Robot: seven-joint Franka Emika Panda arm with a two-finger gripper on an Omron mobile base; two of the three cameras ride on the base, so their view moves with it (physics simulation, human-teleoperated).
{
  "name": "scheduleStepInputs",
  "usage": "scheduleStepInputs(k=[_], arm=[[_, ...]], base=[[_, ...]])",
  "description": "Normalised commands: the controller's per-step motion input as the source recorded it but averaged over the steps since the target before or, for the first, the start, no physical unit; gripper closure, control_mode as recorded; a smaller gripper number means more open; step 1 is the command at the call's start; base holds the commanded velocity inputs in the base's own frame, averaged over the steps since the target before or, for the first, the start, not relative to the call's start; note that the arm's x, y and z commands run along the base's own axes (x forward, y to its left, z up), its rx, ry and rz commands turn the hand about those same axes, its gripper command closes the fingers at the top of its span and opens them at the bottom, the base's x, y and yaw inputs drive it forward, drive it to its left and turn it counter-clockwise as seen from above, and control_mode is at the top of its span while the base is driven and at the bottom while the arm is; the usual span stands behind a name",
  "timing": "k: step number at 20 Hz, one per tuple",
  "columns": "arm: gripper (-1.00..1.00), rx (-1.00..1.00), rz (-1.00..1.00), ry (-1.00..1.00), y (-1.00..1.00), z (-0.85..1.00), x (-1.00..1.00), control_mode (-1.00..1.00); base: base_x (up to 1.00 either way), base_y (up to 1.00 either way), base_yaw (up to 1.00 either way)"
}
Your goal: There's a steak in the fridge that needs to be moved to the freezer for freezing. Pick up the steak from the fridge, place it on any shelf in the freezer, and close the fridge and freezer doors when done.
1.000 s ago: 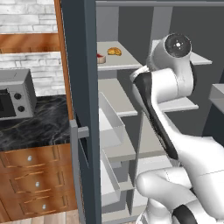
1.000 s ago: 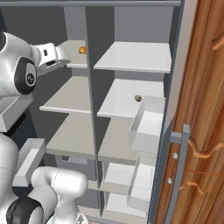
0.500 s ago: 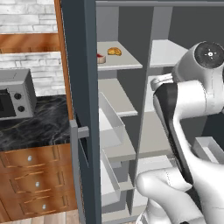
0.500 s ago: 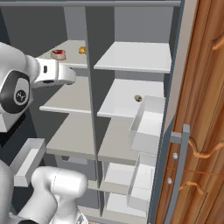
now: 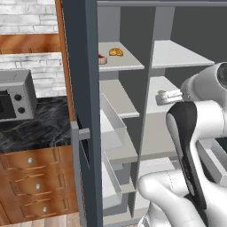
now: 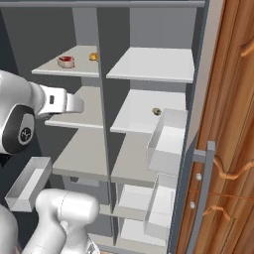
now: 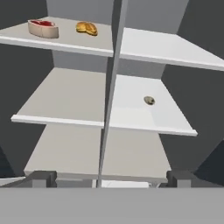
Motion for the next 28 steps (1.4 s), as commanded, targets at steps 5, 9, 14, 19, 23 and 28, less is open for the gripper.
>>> scheduleStepInputs(k=[5, 9, 14, 19, 23, 28], arm=[[-1.0, 0.06, 0.07, 0.0, 0.0, -0.06, -0.01, 1.0], [-1.0, 0.0, 0.0, 0.0, 0.0, 0.0, 0.0, 1.0], [-1.0, 0.0, 0.0, 0.0, 0.0, 0.0, 0.0, 1.0], [-1.0, 0.0, 0.0, 0.0, 0.0, 0.0, 0.0, 1.0], [-1.0, 0.0, 0.0, 0.0, 0.0, 0.0, 0.0, 1.0], [-1.0, 0.0, 0.0, 0.0, 0.0, 0.0, 0.0, 1.0]], base=[[-0.07, 0.0, 0.01], [-0.64, 0.0, 0.0], [-0.7, 0.0, 0.0], [-0.25, -0.12, -0.01], [0.0, -0.51, 0.0], [-0.07, -0.01, 0.0]])
